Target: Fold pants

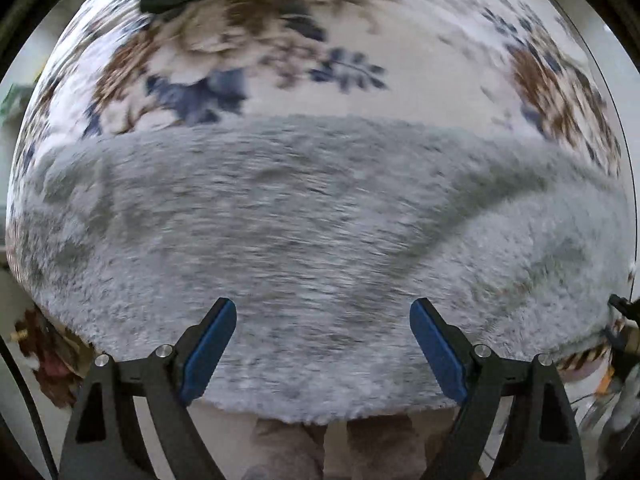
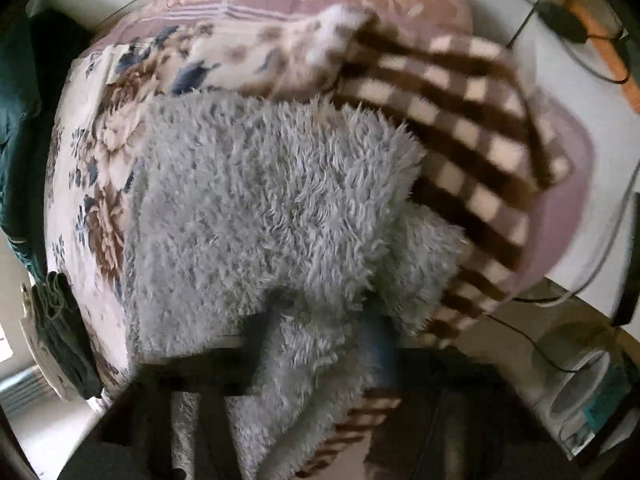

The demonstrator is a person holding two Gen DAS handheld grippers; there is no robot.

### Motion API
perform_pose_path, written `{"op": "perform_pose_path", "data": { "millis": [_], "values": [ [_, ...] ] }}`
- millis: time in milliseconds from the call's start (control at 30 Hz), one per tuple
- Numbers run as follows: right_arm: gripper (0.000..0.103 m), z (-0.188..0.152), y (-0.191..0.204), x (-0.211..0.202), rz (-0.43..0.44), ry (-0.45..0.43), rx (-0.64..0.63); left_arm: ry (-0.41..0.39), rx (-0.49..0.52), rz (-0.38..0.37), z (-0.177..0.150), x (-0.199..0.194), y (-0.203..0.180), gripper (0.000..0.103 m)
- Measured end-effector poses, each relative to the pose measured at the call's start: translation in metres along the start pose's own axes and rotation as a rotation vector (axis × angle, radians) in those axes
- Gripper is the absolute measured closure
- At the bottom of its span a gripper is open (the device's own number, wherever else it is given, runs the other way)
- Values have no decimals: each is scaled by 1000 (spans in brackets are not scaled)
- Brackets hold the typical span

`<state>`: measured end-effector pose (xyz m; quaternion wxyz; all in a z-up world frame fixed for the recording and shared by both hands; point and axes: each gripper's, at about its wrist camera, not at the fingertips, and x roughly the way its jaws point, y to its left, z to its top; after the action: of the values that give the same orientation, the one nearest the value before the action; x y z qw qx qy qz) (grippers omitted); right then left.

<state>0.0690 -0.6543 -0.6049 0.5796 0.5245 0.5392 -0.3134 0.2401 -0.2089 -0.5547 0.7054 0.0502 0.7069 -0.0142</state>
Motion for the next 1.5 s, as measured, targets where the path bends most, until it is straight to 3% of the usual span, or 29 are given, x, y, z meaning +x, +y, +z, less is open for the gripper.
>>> {"op": "perform_pose_path", "data": {
  "millis": [167, 300, 333, 433, 500, 533, 600, 667, 767, 833, 933, 967, 1033, 1100, 1167, 1333, 1500],
  "values": [
    [97, -18, 10, -32, -27, -128, -123, 11, 41, 25, -2, 3, -15, 14],
    [97, -13, -6, -55, -65, -151, -130, 19, 51, 35, -9, 0, -14, 14],
    [97, -8, -13, -52, -70, -130, -123, 23, 49, 38, -15, 0, -16, 14],
    [93, 6, -27, -21, -57, 43, -87, 41, 29, 47, -23, 5, -8, 14],
    [89, 0, -33, -22, -2, 63, -47, 59, -2, 36, -30, 7, -2, 14],
    [86, -7, -34, -26, 12, 58, -52, 68, -22, 29, -33, 9, 2, 14],
    [64, -25, -33, -29, 58, 74, -40, 75, -58, 9, -39, 10, 15, 14],
    [61, -54, -27, -17, 125, 163, -28, 72, -105, -18, -46, 11, 31, 14],
    [61, -97, -8, 18, 152, 319, -51, 109, -179, -86, -53, 21, 52, 15],
    [61, -119, 3, 40, 174, 379, -42, 139, -231, -135, -59, 31, 65, 20],
    [62, -137, 11, 54, 185, 371, -38, 163, -293, -176, -64, 42, 85, 25],
    [73, -140, 12, 55, 197, 357, -37, 160, -300, -181, -65, 44, 90, 29],
    [94, -145, 23, 63, 156, 333, -62, 157, -311, -199, -64, 51, 102, 46],
    [96, -148, 30, 63, 127, 309, -80, 163, -311, -221, -66, 58, 106, 85],
    [97, -154, 34, 57, 101, 283, -111, 131, -302, -217, -57, 60, 115, 99],
    [98, -169, 45, 33, 69, 270, -193, 58, -279, -199, -66, 35, 140, 102],
    [99, -182, 46, 37, 16, 293, -224, 97, -277, -157, -82, 38, 166, 102]
  ]
}}
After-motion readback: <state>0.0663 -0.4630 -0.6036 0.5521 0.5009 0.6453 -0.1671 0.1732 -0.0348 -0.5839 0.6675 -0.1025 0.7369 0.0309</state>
